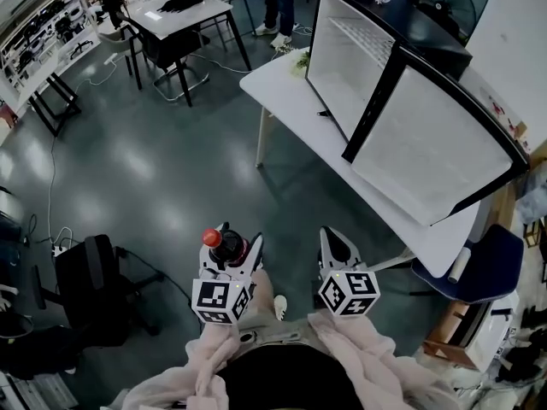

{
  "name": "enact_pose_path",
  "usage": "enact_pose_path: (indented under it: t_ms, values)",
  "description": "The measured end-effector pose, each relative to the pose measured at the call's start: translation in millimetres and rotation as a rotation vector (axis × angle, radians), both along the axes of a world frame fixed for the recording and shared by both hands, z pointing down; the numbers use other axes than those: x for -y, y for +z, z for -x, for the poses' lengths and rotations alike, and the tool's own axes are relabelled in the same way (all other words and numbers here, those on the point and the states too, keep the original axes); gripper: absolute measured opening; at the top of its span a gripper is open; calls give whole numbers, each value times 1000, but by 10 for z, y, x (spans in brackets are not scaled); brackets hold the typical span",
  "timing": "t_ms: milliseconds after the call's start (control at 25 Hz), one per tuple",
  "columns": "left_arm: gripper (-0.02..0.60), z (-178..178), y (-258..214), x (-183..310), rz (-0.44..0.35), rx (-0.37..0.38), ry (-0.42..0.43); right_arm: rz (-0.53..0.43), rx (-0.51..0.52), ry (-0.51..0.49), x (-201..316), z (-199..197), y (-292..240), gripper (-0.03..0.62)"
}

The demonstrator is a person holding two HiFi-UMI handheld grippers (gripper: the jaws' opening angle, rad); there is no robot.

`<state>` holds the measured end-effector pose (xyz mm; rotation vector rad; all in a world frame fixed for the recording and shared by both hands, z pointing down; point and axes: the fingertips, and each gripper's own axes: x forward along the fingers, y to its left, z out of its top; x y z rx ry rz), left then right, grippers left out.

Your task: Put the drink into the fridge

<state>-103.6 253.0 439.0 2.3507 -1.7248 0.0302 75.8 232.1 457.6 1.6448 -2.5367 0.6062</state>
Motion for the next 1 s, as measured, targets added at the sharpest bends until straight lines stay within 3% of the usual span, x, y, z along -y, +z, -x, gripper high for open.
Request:
enact_pose_path:
  t_ms: [480,1000]
  values:
    - [319,27,15,1056,-3,12,47,12,6,36,974,37,61,11]
    - [319,254,-206,2369,-15,26,115,12,7,75,2227,352,-134,11]
